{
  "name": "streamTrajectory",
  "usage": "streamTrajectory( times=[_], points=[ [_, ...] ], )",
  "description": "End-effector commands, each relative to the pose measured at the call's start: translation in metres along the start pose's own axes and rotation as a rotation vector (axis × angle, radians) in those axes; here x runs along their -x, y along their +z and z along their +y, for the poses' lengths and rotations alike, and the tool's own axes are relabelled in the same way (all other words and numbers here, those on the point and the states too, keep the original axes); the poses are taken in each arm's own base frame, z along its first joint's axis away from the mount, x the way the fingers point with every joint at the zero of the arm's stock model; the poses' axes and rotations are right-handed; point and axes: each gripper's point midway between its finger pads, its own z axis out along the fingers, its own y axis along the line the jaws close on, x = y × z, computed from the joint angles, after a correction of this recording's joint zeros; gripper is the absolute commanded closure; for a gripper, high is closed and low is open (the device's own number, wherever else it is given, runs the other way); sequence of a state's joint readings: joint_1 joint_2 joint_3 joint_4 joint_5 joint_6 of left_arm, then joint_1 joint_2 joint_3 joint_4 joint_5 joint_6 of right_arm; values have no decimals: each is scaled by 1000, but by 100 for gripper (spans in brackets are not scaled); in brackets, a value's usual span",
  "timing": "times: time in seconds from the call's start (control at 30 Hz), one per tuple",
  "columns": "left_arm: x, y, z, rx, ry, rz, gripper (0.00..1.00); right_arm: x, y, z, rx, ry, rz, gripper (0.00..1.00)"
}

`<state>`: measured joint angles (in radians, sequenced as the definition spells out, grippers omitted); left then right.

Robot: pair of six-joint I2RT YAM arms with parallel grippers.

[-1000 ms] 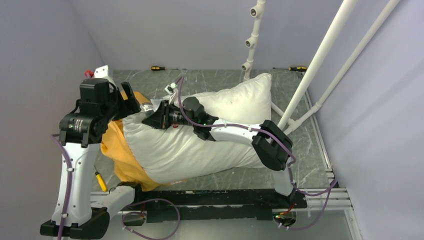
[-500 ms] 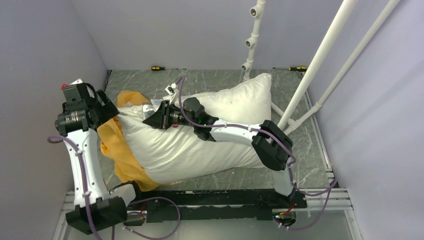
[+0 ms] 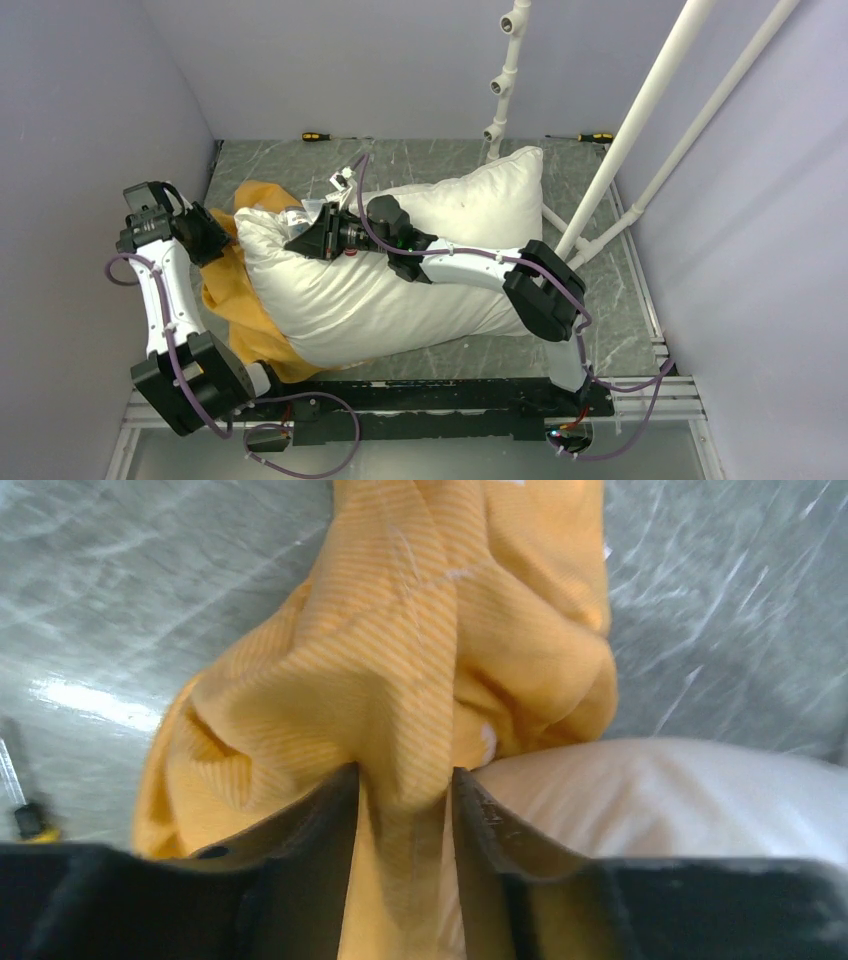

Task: Put the pillow into the pillowcase
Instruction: Stuff the pillow into the pillowcase.

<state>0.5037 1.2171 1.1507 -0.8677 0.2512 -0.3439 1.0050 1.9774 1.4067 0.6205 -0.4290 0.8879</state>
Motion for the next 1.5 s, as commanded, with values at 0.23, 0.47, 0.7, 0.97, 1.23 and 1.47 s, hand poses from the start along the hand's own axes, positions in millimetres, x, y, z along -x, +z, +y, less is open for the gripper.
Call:
streamTrajectory(
  times=[0.23, 0.47, 0.7, 0.97, 1.23, 1.47],
  points=[
    [40, -60, -56, -241, 57, -168, 100, -74, -8, -14, -30, 106, 255, 76],
    [53, -163, -146, -641, 167, -285, 100, -65, -11, 3, 10, 80, 256, 76],
    [26, -181, -207, -911, 245, -263, 100, -57, -13, 18, 34, 53, 258, 76],
    [-33, -193, -265, -946, 502, -60, 100, -41, -6, 37, 65, 40, 241, 76],
    [-70, -268, -264, -1069, 544, 16, 100, -6, 2, 12, -5, 74, 173, 76],
    [-74, -353, -277, -1361, 481, 34, 100, 69, -4, 23, -45, 5, -14, 76]
  ],
)
